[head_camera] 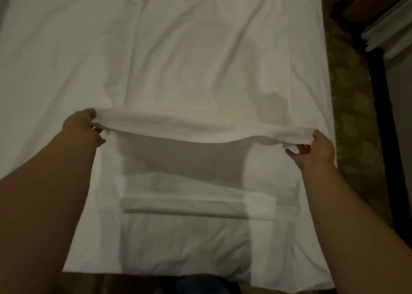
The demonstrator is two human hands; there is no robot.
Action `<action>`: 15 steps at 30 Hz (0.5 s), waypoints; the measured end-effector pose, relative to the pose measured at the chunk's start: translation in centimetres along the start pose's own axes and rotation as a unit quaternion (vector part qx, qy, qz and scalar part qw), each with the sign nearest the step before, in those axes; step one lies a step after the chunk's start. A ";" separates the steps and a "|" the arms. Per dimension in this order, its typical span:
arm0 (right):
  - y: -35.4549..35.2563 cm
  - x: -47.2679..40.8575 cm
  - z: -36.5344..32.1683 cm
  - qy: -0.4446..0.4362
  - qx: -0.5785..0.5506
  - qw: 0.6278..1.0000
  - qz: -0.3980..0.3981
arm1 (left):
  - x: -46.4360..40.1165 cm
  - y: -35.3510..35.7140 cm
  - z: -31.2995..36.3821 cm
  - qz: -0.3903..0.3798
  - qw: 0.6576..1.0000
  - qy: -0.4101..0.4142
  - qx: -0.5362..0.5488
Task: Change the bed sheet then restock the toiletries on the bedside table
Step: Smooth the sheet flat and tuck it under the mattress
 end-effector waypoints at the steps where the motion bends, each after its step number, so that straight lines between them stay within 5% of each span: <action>1: 0.9 -0.7 -0.1 0.003 0.016 1.000 -0.011 | -0.4 0.9 0.7 -0.016 1.000 0.016 -0.015; 4: 2.7 -2.8 0.4 -0.032 0.113 0.993 -0.009 | -2.3 2.7 1.9 -0.008 0.996 0.071 -0.055; 6: 3.7 -3.4 1.2 -0.121 0.266 0.956 0.037 | -2.8 3.4 1.6 0.046 0.954 0.150 -0.254; 9: 8.7 -1.9 7.0 -0.239 0.541 0.803 -0.069 | -2.8 7.1 -3.4 0.015 0.793 0.264 -0.548; 13: 14.4 1.8 16.9 -0.387 0.740 0.499 -0.231 | -1.1 12.9 -13.5 -0.138 0.505 0.431 -0.735; 15: 15.4 1.0 19.7 -0.364 0.783 0.417 -0.285 | -1.5 14.3 -16.6 -0.181 0.434 0.433 -0.769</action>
Point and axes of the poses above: each hand's wrist, its own x-axis away from the middle knuckle, its own y-axis out of the palm, z = x × y, the point moved 8 cm from there along -x, towards the middle knuckle, and after that the axes turned 5 degrees about -z, right-handed, at the moved point
